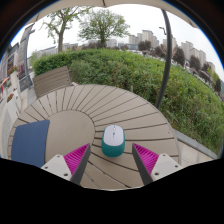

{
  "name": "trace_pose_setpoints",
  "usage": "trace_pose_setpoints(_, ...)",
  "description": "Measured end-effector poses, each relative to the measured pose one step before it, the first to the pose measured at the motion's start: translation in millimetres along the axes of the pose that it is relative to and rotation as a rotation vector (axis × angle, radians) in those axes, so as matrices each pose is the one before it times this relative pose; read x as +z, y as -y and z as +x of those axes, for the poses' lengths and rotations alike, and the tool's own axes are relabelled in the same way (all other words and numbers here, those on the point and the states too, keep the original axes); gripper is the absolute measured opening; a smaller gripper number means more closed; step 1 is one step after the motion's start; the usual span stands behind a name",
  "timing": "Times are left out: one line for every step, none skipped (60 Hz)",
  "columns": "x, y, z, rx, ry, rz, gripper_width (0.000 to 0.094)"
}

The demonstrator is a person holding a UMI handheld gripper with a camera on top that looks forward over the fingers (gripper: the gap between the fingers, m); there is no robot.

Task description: Arrange mouse

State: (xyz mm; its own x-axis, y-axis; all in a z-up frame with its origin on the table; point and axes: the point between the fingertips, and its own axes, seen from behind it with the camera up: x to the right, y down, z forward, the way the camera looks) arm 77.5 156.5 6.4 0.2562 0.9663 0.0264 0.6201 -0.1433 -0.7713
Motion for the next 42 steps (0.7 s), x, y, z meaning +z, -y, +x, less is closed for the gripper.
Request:
trace_pose_setpoints(4.13, 0.71, -0.47, 0.0016, 0.00393, -0.00048, 0.0857)
trace_pose_setpoints(3.93, 0.52, -0.42, 0.0006, 0.00464, -0.00170, 0.0857)
trace_pose_setpoints(3.90, 0.39, -0.57, 0.0005, 0.00427, -0.00234, 0.0856)
trace_pose_setpoints(3.97, 0.49, -0.09, 0.0006, 0.00283, -0.00236, 0.0856)
trace_pose_setpoints(3.64, 0.58, 0.00, 0.0000, 0.00233, -0.00285, 0.0856)
trace_pose_setpoints(4.64, -0.03, 1.44, -0.0004, 0.00250, -0.00077, 0.0856)
trace_pose_setpoints(2.55, 0.81, -0.05, -0.0016, -0.00039, -0.00392, 0.0855)
trace_pose_setpoints(2.77, 0.55, 0.40, -0.0013, -0.00013, -0.00259, 0.0856)
trace_pose_setpoints(2.56, 0.77, 0.50, -0.0012, -0.00020, -0.00200, 0.0856)
trace_pose_setpoints(2.27, 0.94, 0.39, -0.0012, 0.00088, -0.00187, 0.0856)
trace_pose_setpoints(2.03, 1.09, 0.30, -0.0006, 0.00159, -0.00142, 0.0855)
trace_pose_setpoints(1.69, 1.02, 0.36, 0.0003, 0.00187, -0.00115, 0.0857)
trace_pose_setpoints(2.23, 0.11, 1.76, 0.0009, 0.00293, -0.00014, 0.0857)
trace_pose_setpoints(1.43, 0.04, -1.28, 0.0011, 0.00148, -0.00138, 0.0855)
trace_pose_setpoints(1.13, -0.11, -0.37, 0.0021, 0.00243, -0.00196, 0.0856)
trace_pose_setpoints(1.19, -0.17, -0.10, 0.0015, 0.00303, -0.00277, 0.0854)
trace_pose_setpoints(1.07, -0.52, -0.13, 0.0009, 0.00336, -0.00402, 0.0853)
trace_pose_setpoints(1.14, -1.15, -0.24, 0.0005, 0.00260, -0.00467, 0.0853)
trace_pose_setpoints(0.61, 1.80, 1.43, -0.0041, -0.00121, 0.00599, 0.0847)
trace_pose_setpoints(0.39, 1.12, 0.46, -0.0057, -0.00099, 0.00459, 0.0839)
trace_pose_setpoints(0.53, -0.60, -0.18, -0.0046, 0.00093, -0.00178, 0.0835)
trace_pose_setpoints(0.27, 0.24, -0.45, -0.0043, 0.00051, 0.00166, 0.0834)
trace_pose_setpoints(0.83, 1.54, 0.48, -0.0027, 0.00509, 0.00086, 0.0824)
trace_pose_setpoints(0.27, 0.04, -0.39, -0.0019, 0.00205, 0.00062, 0.0802)
trace_pose_setpoints(0.20, 0.41, -1.08, -0.0017, 0.00425, 0.00177, 0.0737)
trace_pose_setpoints(0.33, -0.14, -1.56, -0.0059, 0.00813, -0.00105, 0.0602)
trace_pose_setpoints(0.25, 0.10, -0.32, -0.0186, 0.00797, -0.00070, 0.0441)
trace_pose_setpoints(-1.51, 2.20, -2.44, 0.0013, 0.00542, 0.00563, 0.0441)
trace_pose_setpoints(-0.23, -0.28, 1.50, -0.0013, 0.00377, -0.01091, 0.0434)
trace_pose_setpoints(-0.14, -0.73, 0.53, -0.0026, 0.00003, -0.01020, 0.0429)
trace_pose_setpoints(-0.57, -0.20, -0.29, 0.0024, 0.00028, -0.00757, 0.0425)
trace_pose_setpoints(-0.82, 0.31, -1.72, 0.0020, 0.00488, -0.00779, 0.0424)
trace_pose_setpoints(-1.32, 0.99, -2.70, 0.0019, 0.00875, -0.00633, 0.0424)
trace_pose_setpoints(-2.13, 1.71, -2.68, 0.0023, 0.00942, -0.00435, 0.0424)
trace_pose_setpoints(-2.62, -2.22, -7.20, -0.0015, 0.00504, 0.00008, 0.0423)
trace_pose_setpoints(-4.37, 6.38, 1.72, -0.0018, 0.00721, -0.00061, 0.0425)
trace_pose_setpoints(-4.50, 4.78, -1.65, -0.0040, 0.00460, 0.00060, 0.0424)
trace_pose_setpoints(-4.97, 5.26, -2.12, -0.0057, 0.00504, 0.00246, 0.0424)
trace_pose_setpoints(-4.97, 6.11, -3.43, -0.0057, 0.00750, 0.00475, 0.0425)
trace_pose_setpoints(-3.95, 6.51, -6.57, -0.0040, 0.00855, 0.00663, 0.0424)
trace_pose_setpoints(-5.79, 5.99, -5.72, -0.0043, 0.01162, 0.00812, 0.0424)
trace_pose_setpoints(-5.41, 7.34, -6.31, -0.0024, 0.01340, 0.00968, 0.0424)
